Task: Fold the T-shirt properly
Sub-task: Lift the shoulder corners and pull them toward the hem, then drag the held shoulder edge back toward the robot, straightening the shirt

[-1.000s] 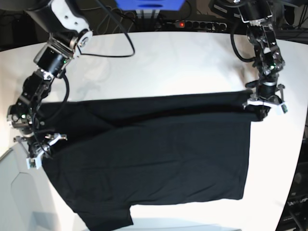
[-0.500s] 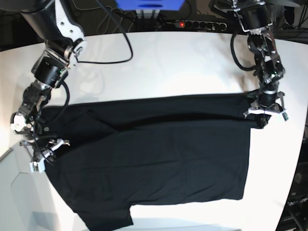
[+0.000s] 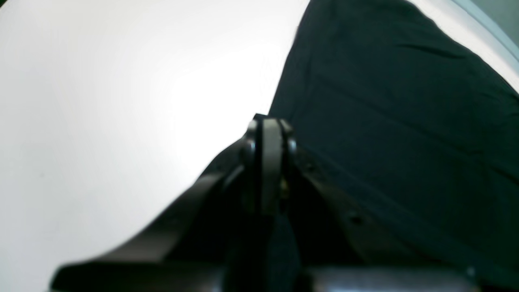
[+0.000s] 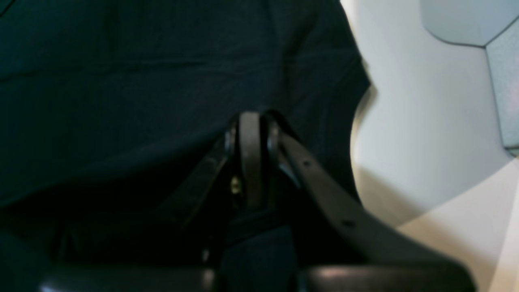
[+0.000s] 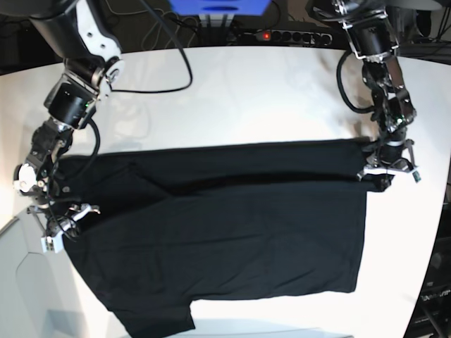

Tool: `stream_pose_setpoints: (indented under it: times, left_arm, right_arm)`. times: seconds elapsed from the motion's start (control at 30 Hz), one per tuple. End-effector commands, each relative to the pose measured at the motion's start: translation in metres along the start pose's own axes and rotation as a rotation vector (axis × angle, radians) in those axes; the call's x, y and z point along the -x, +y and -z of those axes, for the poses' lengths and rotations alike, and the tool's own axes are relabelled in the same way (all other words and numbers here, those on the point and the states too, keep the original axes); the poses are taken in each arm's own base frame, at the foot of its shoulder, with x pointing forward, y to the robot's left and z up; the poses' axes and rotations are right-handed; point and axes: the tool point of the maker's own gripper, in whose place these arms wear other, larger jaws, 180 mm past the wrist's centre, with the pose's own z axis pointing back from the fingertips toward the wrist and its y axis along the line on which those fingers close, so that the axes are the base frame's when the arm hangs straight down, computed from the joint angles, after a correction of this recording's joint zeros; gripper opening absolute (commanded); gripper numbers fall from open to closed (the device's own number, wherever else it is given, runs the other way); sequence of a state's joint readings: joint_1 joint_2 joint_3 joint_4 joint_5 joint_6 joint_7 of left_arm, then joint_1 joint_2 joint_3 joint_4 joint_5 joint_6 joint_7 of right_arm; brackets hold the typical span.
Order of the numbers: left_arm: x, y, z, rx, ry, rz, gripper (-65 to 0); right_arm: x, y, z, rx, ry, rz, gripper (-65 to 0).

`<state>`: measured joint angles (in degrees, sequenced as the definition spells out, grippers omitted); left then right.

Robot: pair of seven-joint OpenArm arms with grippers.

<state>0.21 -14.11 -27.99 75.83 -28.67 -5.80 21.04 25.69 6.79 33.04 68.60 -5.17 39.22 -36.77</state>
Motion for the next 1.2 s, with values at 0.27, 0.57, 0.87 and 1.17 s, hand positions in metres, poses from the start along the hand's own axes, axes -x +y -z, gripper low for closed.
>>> stream_pose_setpoints:
  times: [0.27, 0.57, 0.87, 1.17]
  left_arm:
    - [-0.017, -0.020, 0.006, 0.046, -0.044, 0.026, -60.8]
    - [-0.023, -0.023, 0.008, 0.050, -0.056, 0.025, -41.8]
    - [-0.005, -0.008, -0.019, 0.032, -0.033, 0.066, -41.8]
    - [0.024, 0.039, -0.034, -0.088, 0.005, -0.029, -41.7]
  right_arm:
    - [-0.028, -0.005, -0.004, 0.001, -0.071, -0.017, -65.0]
    - [-0.028, -0.012, -0.007, 0.013, -0.067, -0.026, -55.3]
    - [-0.038, -0.023, -0.018, 0.048, -0.098, -0.045, -36.6]
    - [-0.036, -0.023, -0.047, 0.106, -0.138, -0.120, -36.4]
